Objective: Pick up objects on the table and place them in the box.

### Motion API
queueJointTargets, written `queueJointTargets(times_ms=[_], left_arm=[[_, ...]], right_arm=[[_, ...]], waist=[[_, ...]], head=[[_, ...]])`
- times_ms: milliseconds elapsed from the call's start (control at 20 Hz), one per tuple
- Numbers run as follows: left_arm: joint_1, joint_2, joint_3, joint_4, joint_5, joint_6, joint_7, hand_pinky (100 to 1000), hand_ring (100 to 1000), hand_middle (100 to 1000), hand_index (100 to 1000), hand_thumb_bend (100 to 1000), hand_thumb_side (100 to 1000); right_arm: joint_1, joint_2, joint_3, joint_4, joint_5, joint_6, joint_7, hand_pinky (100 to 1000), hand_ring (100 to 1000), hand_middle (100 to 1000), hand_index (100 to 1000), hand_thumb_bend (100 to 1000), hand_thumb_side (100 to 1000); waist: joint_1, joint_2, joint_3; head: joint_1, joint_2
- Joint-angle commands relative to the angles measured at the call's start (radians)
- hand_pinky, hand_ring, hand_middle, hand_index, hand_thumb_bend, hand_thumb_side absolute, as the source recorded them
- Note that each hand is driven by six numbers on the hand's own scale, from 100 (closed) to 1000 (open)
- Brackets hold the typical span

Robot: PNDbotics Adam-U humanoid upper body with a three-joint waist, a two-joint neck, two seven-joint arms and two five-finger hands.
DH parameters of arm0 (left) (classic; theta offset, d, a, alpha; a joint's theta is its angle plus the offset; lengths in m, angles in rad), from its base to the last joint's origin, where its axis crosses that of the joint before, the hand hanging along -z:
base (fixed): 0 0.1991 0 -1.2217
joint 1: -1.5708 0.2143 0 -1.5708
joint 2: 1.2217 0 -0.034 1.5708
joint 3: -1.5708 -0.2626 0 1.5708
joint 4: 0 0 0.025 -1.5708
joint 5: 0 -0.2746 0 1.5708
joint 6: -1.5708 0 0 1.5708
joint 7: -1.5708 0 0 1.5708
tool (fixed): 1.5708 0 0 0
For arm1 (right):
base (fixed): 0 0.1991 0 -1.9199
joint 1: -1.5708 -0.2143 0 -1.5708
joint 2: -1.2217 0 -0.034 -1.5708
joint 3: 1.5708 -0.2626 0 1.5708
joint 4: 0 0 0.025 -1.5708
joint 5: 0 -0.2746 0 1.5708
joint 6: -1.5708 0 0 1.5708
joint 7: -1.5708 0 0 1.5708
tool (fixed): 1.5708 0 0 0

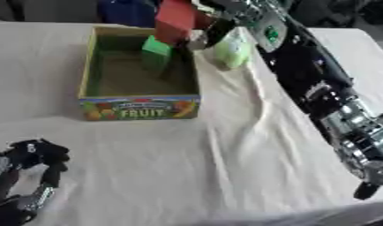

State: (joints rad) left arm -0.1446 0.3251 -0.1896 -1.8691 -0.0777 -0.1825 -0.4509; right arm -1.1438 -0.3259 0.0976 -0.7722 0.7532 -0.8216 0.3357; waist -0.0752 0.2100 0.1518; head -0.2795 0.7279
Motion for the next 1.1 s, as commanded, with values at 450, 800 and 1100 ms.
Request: queueJointTargets(times_ms=[450,800,1100], left_arm=[[-0.027,0.002,-0.013,-0.02,0.017,0.002,-0.019,592,563,581,740,100,385],[-0.027,0.002,-0.013,-0.017,0.015,0.003,-0.02,592,564,581,740,100,384],[-0.026,0.004,-0.012,-0.016,0.013,0.002,-0.018,591,565,581,741,100,384]], right_arm=[[-0.004,0.058,-0.034,0.106,0.298,-0.085,-0.067,596,605,725,869,427,666],[0.0,0.055,-0.027,0.117,0.404,-0.085,-0.179,648,693,874,945,528,823],[-0.014,0.042,-0.008,0.094,0.418,-0.085,-0.234,662,711,906,970,550,853]], waist=[[0.007,-0.01,0.024],[0.005,-0.009,0.016],[0.004,-0.01,0.009]], head=[[-0.023,-0.011],[-0.02,-0.011],[-0.019,-0.013]])
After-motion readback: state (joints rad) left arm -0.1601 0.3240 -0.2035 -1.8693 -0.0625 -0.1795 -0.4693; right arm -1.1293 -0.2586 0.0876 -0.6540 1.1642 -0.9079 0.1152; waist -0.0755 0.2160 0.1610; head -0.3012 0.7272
